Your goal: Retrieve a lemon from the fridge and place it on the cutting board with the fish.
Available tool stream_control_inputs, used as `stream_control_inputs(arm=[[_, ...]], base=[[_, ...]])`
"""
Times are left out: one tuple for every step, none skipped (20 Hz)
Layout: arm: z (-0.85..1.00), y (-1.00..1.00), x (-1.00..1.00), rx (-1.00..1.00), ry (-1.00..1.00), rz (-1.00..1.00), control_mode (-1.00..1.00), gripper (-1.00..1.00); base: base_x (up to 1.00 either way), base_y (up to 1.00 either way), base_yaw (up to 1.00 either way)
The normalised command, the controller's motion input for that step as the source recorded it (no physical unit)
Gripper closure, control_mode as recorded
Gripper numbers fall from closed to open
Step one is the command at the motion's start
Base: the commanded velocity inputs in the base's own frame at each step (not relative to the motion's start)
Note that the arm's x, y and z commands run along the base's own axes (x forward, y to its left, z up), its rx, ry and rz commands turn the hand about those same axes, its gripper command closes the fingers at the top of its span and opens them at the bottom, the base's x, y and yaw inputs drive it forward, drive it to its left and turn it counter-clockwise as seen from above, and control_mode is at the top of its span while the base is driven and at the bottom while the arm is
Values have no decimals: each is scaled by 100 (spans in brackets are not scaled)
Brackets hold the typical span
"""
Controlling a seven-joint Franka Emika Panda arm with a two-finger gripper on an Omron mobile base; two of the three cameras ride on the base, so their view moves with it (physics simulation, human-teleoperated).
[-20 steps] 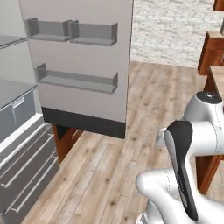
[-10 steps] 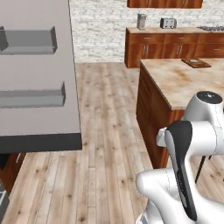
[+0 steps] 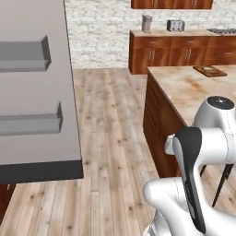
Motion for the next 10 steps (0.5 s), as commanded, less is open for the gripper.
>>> stream_control_inputs(arm=[[0,0,0,0,0,0,100,100],[0,0,0,0,0,0,100,100],[0,0,0,0,0,0,100,100],[0,0,0,0,0,0,100,100],[0,0,0,0,0,0,100,100],[0,0,0,0,0,0,100,100],[0,0,0,0,0,0,100,100],[0,0,0,0,0,0,100,100],[0,0,0,0,0,0,100,100],[0,0,0,0,0,0,100,100]], base=[[84,-31,0],[69,-36,0],[56,-29,0],[54,-25,-3],[47,-14,-4],[50,-18,-4],[51,-20,-4],[55,-31,-4],[49,-31,-6],[44,-29,-8]])
